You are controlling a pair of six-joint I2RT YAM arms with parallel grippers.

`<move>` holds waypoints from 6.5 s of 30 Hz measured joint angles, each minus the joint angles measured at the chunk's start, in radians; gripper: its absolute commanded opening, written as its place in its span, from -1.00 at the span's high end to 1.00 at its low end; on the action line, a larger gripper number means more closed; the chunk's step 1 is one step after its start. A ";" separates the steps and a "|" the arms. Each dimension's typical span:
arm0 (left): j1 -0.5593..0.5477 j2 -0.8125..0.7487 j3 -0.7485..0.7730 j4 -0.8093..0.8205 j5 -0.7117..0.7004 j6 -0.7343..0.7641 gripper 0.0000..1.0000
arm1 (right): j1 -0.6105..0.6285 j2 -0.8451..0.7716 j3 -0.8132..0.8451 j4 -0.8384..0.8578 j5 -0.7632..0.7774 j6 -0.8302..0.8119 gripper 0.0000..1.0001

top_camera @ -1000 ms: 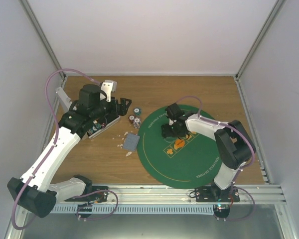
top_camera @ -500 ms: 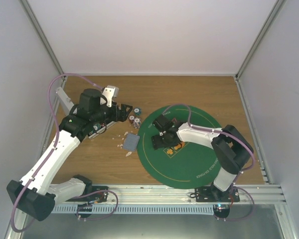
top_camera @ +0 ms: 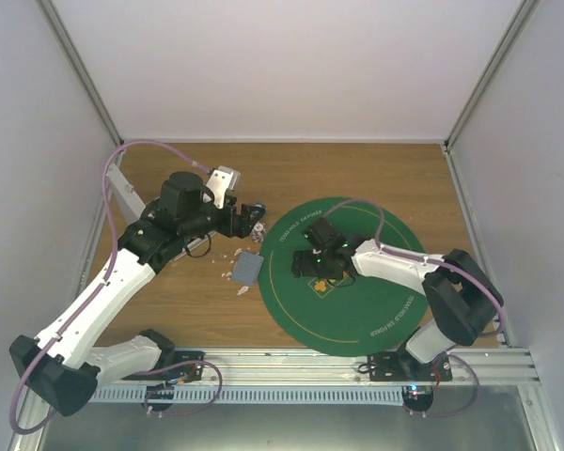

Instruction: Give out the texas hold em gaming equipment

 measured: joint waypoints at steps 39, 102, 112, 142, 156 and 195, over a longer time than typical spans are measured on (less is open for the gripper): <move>-0.001 -0.003 0.003 0.006 -0.037 -0.052 -0.79 | -0.236 0.107 -0.265 0.779 -0.597 -0.040 -0.67; -0.001 0.086 0.085 -0.002 -0.037 0.053 -0.95 | -0.570 0.348 0.183 0.390 -0.528 -0.278 -0.24; -0.001 0.128 0.092 -0.001 -0.031 0.060 -0.95 | -0.550 0.323 0.090 0.470 -0.609 -0.319 -0.21; -0.001 0.030 -0.018 0.026 -0.005 -0.008 -0.96 | -0.113 -0.085 -0.347 0.463 -0.546 -0.156 -0.20; -0.001 0.019 -0.022 0.028 0.006 -0.027 -0.96 | -0.089 -0.319 -0.339 0.262 -0.388 -0.069 -0.24; -0.001 0.018 -0.041 0.029 -0.023 -0.072 -0.97 | -0.089 -0.288 -0.412 0.326 -0.483 -0.002 -0.31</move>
